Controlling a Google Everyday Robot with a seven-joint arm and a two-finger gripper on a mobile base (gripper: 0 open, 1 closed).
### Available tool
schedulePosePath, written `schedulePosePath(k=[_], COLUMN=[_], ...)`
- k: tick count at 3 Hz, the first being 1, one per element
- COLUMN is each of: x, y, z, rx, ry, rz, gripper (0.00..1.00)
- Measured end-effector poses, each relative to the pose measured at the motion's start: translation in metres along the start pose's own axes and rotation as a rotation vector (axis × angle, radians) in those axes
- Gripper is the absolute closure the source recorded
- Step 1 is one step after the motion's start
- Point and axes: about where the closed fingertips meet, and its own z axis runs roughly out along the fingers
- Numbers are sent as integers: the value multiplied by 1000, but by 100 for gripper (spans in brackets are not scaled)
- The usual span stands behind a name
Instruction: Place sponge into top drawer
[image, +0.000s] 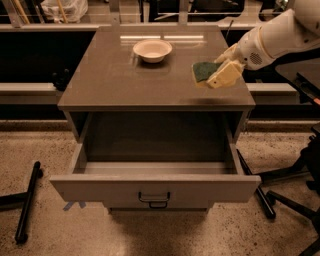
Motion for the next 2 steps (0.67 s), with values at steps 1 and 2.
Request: schedulePosePath(k=[1,2], x=[-15,-15], y=[58,58], z=[12,12], rx=[-114,-113], ry=[-23,-23], rz=[-16,-16], gripper=[100,100])
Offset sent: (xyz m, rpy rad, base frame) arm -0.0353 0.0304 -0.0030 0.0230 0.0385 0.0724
